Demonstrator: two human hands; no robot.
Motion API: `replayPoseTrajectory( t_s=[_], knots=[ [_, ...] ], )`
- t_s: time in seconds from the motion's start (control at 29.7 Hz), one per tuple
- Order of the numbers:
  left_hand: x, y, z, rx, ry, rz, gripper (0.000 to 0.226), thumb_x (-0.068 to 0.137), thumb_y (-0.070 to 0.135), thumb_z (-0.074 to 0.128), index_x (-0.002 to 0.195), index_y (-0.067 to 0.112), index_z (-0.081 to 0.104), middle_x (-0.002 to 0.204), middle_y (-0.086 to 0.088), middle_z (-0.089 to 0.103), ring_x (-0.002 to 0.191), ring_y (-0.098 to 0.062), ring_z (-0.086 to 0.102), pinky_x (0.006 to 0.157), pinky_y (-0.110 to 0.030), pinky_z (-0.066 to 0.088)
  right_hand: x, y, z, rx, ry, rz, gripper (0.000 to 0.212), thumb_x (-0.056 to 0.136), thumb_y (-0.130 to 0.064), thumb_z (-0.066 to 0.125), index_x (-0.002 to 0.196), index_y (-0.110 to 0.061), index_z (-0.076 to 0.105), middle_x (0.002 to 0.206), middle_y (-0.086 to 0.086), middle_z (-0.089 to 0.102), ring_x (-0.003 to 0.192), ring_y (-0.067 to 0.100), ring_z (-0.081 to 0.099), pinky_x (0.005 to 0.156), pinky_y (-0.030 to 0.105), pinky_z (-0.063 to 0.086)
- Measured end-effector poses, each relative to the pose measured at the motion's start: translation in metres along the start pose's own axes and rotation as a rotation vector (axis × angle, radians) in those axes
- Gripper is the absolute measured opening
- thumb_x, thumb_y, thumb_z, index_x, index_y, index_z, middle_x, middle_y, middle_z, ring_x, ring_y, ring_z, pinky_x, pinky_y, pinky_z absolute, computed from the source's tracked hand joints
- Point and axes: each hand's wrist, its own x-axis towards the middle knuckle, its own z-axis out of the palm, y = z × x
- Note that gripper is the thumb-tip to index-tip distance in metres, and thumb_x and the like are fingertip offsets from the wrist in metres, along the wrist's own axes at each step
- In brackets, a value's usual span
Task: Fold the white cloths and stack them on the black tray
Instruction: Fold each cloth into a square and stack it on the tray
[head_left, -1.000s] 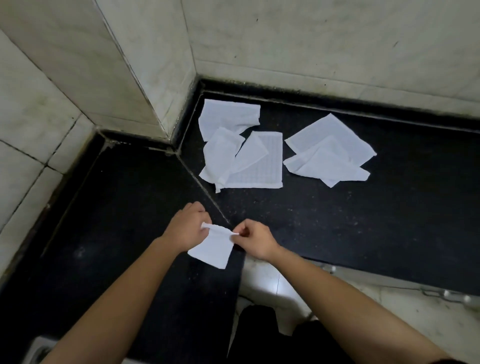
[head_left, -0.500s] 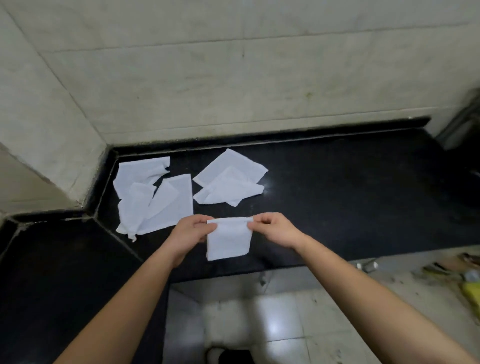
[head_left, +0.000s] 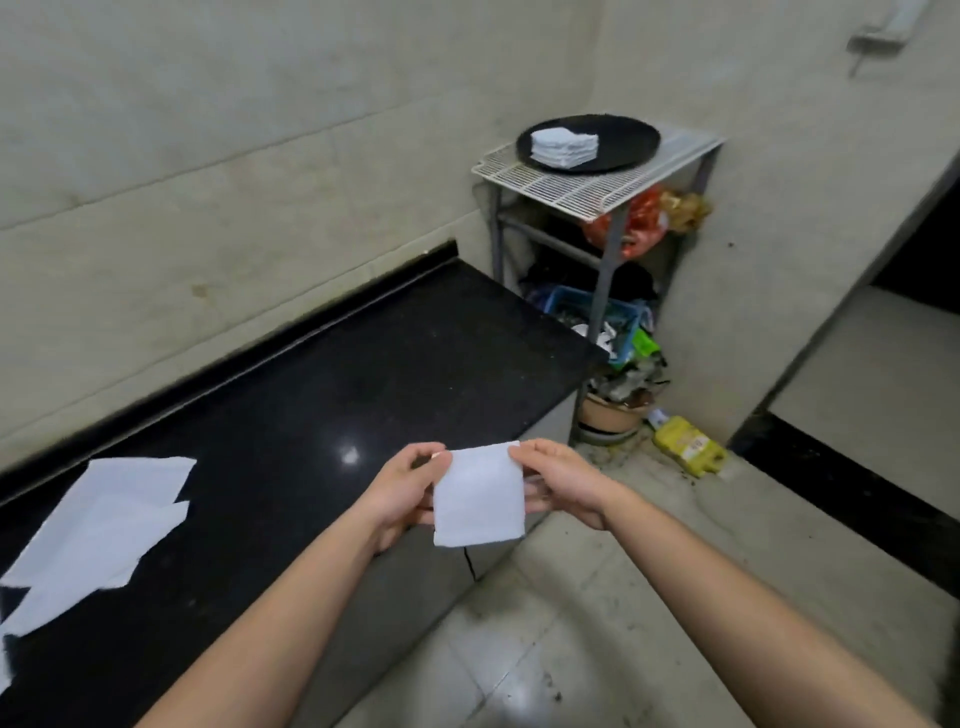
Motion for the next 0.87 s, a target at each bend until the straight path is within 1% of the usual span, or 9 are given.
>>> replayPoseTrajectory(
  t_s=[0.07, 0.17, 0.27, 0.37, 0.5, 0.61, 0.74, 0.81, 0.87],
  knots=[
    [0.018, 0.013, 0.040, 0.022, -0.084, -0.009, 0.037, 0.091, 0.017, 0.067, 0.124, 0.025, 0.053, 0.106, -0.015, 0.072, 0.084, -0.030, 0.069, 0.077, -0.050, 0.055, -0.011, 0.007, -0.048, 0.062, 0.039, 0.017, 0.017, 0.098, -0.023, 0.059, 0.115, -0.019, 0.059, 0.092, 0.001, 0.075, 0.080, 0.016, 0.073, 0.072, 0.036, 0.060],
    [0.042, 0.026, 0.090, 0.052, -0.177, 0.019, 0.058, 0.086, 0.000, 0.068, 0.133, 0.025, 0.046, 0.112, -0.015, 0.070, 0.085, -0.028, 0.069, 0.066, -0.040, 0.052, -0.022, 0.021, -0.104, 0.138, 0.089, 0.005, 0.045, 0.089, -0.005, 0.067, 0.129, -0.021, 0.053, 0.112, 0.007, 0.073, 0.097, 0.020, 0.072, 0.080, 0.039, 0.061],
    [0.073, 0.037, 0.137, 0.046, -0.217, 0.054, 0.063, 0.085, -0.004, 0.067, 0.137, 0.024, 0.046, 0.113, -0.009, 0.071, 0.082, -0.020, 0.070, 0.055, -0.031, 0.051, -0.023, 0.029, -0.153, 0.182, 0.142, -0.022, 0.052, 0.088, 0.006, 0.065, 0.130, -0.021, 0.052, 0.118, 0.007, 0.070, 0.099, 0.016, 0.070, 0.077, 0.035, 0.060],
    [0.102, 0.049, 0.170, 0.005, -0.255, 0.080, 0.064, 0.084, -0.005, 0.068, 0.136, 0.025, 0.046, 0.115, -0.005, 0.071, 0.089, -0.022, 0.070, 0.057, -0.031, 0.052, -0.015, 0.022, -0.191, 0.195, 0.169, -0.040, 0.055, 0.087, 0.006, 0.065, 0.133, -0.022, 0.055, 0.121, 0.006, 0.070, 0.101, 0.014, 0.069, 0.078, 0.032, 0.057],
    [0.158, 0.078, 0.205, -0.055, -0.290, 0.115, 0.069, 0.080, -0.004, 0.073, 0.138, 0.022, 0.046, 0.116, -0.006, 0.071, 0.097, -0.025, 0.070, 0.060, -0.034, 0.053, 0.012, -0.007, -0.247, 0.217, 0.215, -0.078, 0.052, 0.088, 0.009, 0.063, 0.128, -0.022, 0.058, 0.119, 0.005, 0.072, 0.103, 0.016, 0.070, 0.085, 0.035, 0.056],
    [0.204, 0.119, 0.230, -0.119, -0.307, 0.129, 0.063, 0.082, -0.006, 0.070, 0.134, 0.023, 0.047, 0.115, -0.007, 0.071, 0.099, -0.027, 0.070, 0.059, -0.034, 0.056, 0.041, -0.045, -0.292, 0.191, 0.233, -0.108, 0.053, 0.088, 0.010, 0.062, 0.131, -0.020, 0.056, 0.118, 0.003, 0.072, 0.107, 0.019, 0.069, 0.091, 0.039, 0.056],
    [0.254, 0.181, 0.257, -0.130, -0.343, 0.169, 0.060, 0.084, -0.005, 0.069, 0.134, 0.021, 0.047, 0.114, -0.007, 0.072, 0.102, -0.029, 0.070, 0.075, -0.044, 0.060, 0.074, -0.100, -0.346, 0.175, 0.262, -0.137, 0.056, 0.089, 0.010, 0.062, 0.138, -0.016, 0.053, 0.121, 0.007, 0.071, 0.111, 0.022, 0.068, 0.084, 0.037, 0.057],
    [0.273, 0.212, 0.267, -0.131, -0.343, 0.199, 0.061, 0.084, -0.004, 0.070, 0.136, 0.019, 0.046, 0.113, -0.008, 0.072, 0.101, -0.028, 0.070, 0.077, -0.046, 0.060, 0.085, -0.129, -0.367, 0.174, 0.281, -0.178, 0.056, 0.089, 0.010, 0.063, 0.138, -0.015, 0.053, 0.122, 0.009, 0.070, 0.112, 0.026, 0.068, 0.090, 0.042, 0.056],
    [0.288, 0.241, 0.275, -0.124, -0.342, 0.230, 0.061, 0.083, -0.002, 0.071, 0.136, 0.019, 0.047, 0.111, -0.008, 0.072, 0.099, -0.027, 0.071, 0.074, -0.044, 0.060, 0.094, -0.157, -0.382, 0.178, 0.289, -0.220, 0.052, 0.089, 0.010, 0.062, 0.133, -0.017, 0.057, 0.122, 0.010, 0.070, 0.111, 0.025, 0.068, 0.093, 0.044, 0.056]
  ],
)
